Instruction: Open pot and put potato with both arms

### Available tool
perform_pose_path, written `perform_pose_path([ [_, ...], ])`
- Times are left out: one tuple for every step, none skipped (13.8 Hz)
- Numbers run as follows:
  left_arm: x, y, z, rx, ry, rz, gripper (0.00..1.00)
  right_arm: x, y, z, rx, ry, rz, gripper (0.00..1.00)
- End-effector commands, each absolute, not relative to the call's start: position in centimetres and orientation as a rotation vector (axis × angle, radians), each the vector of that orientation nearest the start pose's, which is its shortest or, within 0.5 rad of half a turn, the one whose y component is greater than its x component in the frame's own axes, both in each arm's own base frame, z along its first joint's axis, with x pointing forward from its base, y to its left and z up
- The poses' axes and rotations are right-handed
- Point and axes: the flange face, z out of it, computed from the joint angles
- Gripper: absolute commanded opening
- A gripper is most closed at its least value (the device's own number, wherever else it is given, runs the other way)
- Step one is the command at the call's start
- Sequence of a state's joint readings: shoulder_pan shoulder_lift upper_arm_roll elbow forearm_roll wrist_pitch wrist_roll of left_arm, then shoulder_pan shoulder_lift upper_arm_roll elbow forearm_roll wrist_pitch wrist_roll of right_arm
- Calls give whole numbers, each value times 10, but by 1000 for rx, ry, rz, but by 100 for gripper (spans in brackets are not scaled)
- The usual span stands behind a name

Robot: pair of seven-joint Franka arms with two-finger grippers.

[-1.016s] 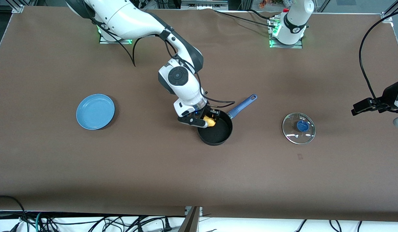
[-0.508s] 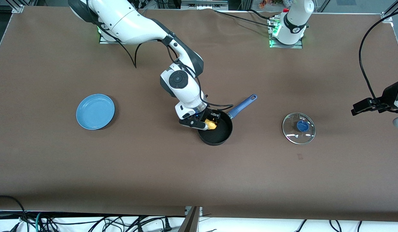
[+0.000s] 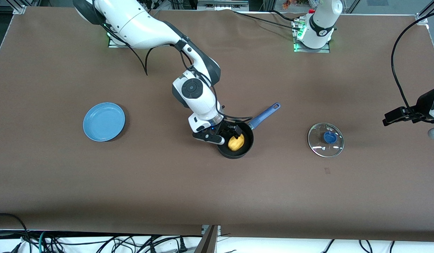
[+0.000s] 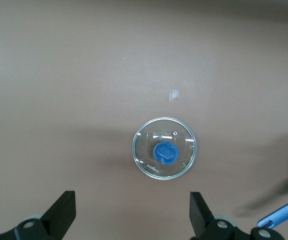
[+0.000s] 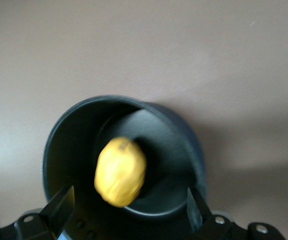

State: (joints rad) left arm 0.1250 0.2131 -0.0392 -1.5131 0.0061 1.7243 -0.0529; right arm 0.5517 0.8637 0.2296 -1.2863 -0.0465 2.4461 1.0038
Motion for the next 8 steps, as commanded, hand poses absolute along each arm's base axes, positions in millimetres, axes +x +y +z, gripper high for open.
perform_pose_path([
  [622,55,552,-3159,-207,-30,100,604,484,311,-2887,311,-98,100],
  [622,55,553,-3159,-209,-37,100,613,467,321,-2924,257,-77,100],
  [621,55,553,-3159,-207,-35,100,620,449,337,-2952,181,-71,100],
  [621,55,554,-3159,-207,-37,100,631,423,357,-2980,114,-64,100],
  [620,54,555,-3159,-207,-35,100,636,397,374,-3018,41,-21,100],
  [620,54,553,-3159,-207,-28,100,648,359,390,-3058,1,20,100],
  [619,54,554,-3159,-206,-30,100,656,324,407,-3083,-62,40,100],
  [619,54,553,-3159,-207,-28,100,664,284,429,-3110,-120,51,100],
])
